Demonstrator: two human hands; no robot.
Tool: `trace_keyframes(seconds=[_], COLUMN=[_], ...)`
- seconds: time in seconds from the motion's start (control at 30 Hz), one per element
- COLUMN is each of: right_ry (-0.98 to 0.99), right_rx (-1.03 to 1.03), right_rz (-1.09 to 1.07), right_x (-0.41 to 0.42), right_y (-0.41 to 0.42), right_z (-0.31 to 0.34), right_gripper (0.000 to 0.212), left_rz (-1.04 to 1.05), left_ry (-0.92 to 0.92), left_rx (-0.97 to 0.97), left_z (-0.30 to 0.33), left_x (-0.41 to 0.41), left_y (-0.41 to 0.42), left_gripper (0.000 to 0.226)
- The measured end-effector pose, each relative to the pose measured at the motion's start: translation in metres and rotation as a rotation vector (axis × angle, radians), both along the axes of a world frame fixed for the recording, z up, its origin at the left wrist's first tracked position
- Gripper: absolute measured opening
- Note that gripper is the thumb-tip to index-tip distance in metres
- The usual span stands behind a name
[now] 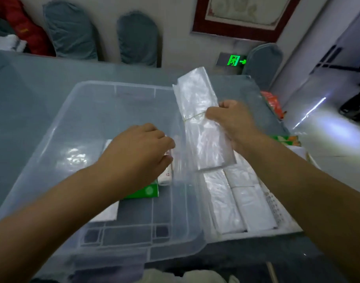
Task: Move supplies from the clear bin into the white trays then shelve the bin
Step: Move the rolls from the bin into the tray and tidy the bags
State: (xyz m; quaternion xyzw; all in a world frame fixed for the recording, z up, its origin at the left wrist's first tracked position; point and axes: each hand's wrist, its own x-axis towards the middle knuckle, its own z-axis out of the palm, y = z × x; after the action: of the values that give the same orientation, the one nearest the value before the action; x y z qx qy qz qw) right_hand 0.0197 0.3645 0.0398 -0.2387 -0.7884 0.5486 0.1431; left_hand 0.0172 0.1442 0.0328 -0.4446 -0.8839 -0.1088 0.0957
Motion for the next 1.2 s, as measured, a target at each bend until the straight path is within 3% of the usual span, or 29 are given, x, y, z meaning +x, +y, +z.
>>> trace_keyframes(seconds=[0.23,0.33,0.47,0.53,0.73,0.87,1.2], right_ry=[-0.088,-0.135,-0.210,-0.239,-0.265,-0.274,-0.250], right_rx=[-0.116,-0.120,-0.079,-0.050,-0.011,-0.001,0.026], right_rz=[-0.135,-0.135,-0.145,-0.137,-0.038,0.034,0.099], right_x=[0.065,0.088,0.106,0.111,0.109,0.106,0.103], right_y=[0.111,0.149,0.188,0.199,0.210,0.209,0.214], right_z=[-0.036,-0.063,-0.099,-0.114,-0.153,-0.171,-0.179], right_gripper=[0.013,0.010,0.023,0.018,0.024,0.037,0.030], left_rz=[-0.120,-0.108,-0.053,0.004,0.183,0.148,0.095], left_ry=[0.001,-0.016,-0.060,-0.082,-0.133,-0.109,-0.201], left_rx=[-0.067,-0.109,-0.148,-0.196,-0.725,-0.669,-0.665], left_z=[0.005,-0.003,-0.025,-0.043,-0.092,-0.105,-0.144], left_x=[0.043,0.058,0.077,0.083,0.082,0.085,0.095], left_y=[0.080,0.119,0.166,0.185,0.214,0.216,0.226], left_gripper=[0.026,0.030,0.027,0.026,0.018,0.022,0.022])
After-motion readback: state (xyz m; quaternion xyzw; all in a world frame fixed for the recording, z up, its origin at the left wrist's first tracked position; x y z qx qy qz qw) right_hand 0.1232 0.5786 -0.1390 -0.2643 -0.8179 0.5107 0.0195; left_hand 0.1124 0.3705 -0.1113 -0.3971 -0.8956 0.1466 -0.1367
